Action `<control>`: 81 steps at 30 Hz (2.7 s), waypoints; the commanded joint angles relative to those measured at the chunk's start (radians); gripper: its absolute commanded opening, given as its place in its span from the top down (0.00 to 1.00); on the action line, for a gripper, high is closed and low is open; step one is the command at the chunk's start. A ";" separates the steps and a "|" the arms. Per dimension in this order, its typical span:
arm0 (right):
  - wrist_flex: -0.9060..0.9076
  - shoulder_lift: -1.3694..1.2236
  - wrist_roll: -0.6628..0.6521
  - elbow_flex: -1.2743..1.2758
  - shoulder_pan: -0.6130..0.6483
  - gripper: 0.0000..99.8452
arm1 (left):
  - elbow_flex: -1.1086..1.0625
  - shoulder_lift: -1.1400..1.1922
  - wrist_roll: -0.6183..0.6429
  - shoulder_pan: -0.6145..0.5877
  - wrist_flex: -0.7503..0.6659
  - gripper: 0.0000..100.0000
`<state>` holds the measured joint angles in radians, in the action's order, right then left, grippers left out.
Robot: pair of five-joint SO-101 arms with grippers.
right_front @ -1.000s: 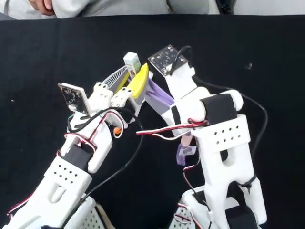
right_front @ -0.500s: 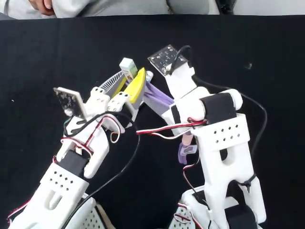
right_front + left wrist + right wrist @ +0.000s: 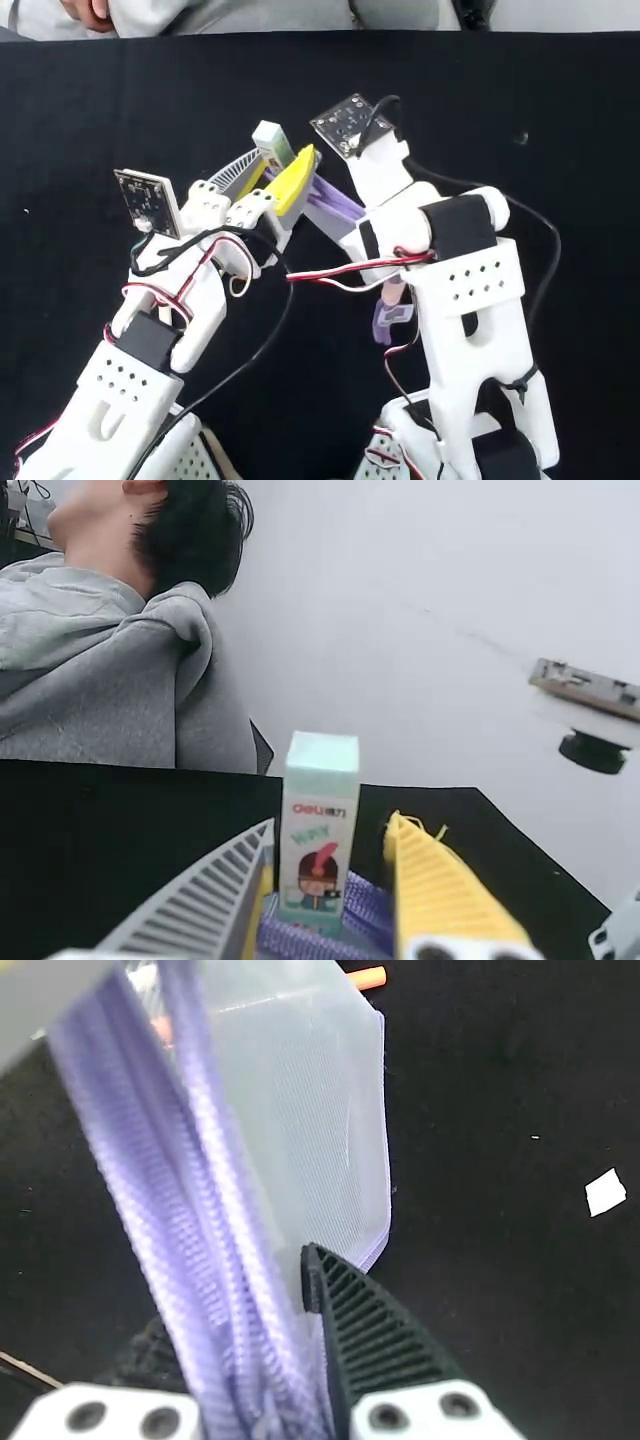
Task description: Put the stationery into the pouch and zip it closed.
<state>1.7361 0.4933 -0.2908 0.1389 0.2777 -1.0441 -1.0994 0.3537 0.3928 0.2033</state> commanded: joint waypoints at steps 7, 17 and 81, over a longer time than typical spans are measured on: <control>0.025 -0.012 0.009 -0.024 -0.011 0.99 | 0.114 -0.018 -0.006 -0.005 -0.002 0.82; 0.025 -0.012 0.009 -0.024 -0.011 0.99 | 0.153 -0.018 -0.002 -0.093 -0.003 0.82; 0.008 -0.010 0.018 -0.068 -0.183 0.99 | -0.065 -0.006 -0.140 0.076 0.008 0.97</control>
<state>1.7361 0.4841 -0.2831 0.1297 0.1504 -1.0334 -1.1208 0.2125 0.4526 0.2248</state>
